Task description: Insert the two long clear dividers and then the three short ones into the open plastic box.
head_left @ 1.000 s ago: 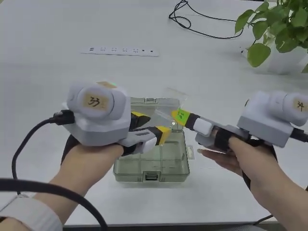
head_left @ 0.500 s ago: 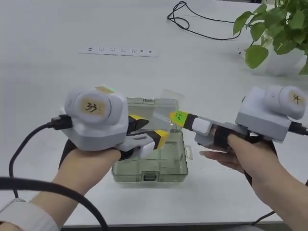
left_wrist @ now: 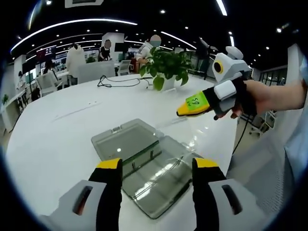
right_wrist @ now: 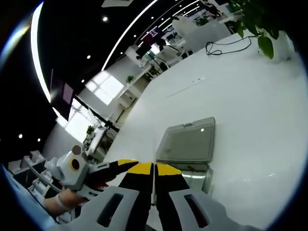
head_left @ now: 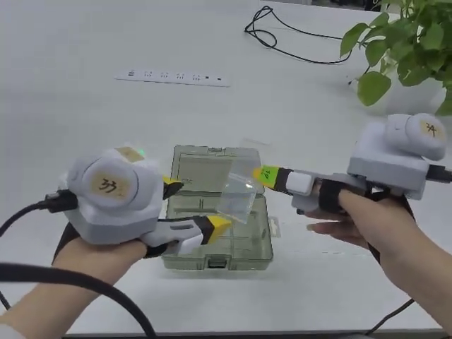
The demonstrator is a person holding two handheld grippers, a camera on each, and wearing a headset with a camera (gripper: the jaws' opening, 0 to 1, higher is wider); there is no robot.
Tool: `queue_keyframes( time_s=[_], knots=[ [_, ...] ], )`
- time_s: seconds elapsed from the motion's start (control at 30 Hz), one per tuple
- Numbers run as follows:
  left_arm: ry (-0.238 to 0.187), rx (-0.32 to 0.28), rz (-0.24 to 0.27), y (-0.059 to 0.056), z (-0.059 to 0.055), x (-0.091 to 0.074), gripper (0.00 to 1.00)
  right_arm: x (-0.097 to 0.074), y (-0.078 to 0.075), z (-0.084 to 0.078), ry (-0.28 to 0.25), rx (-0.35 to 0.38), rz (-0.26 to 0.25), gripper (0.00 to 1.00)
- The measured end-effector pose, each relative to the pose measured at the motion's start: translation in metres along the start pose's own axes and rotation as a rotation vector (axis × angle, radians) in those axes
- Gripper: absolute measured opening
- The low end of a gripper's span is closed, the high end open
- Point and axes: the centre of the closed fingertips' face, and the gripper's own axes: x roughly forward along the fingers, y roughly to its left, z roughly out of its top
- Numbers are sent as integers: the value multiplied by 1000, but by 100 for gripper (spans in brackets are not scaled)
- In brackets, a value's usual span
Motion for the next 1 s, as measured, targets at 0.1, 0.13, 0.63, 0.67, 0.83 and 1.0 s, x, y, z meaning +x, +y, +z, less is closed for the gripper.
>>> queue_keyframes(
  time_s=[0.1,0.13,0.63,0.67,0.83,1.0],
  knots=[
    [2,16,9,3,-4,-4,68,0,-4,-5,59,18,-23,2],
    [7,39,15,4,-6,-6,70,1,-5,-5,75,18,-30,2],
    [52,100,58,14,-31,-29,92,-1,-28,-6,308,37,-135,2],
    [51,101,58,14,-32,-30,94,-1,-27,-8,328,43,-141,2],
    [55,141,65,13,-35,-36,100,-1,-29,-9,402,19,-172,2],
    [77,177,78,16,-40,-38,100,1,-35,-8,491,-22,-217,2]
  ],
)
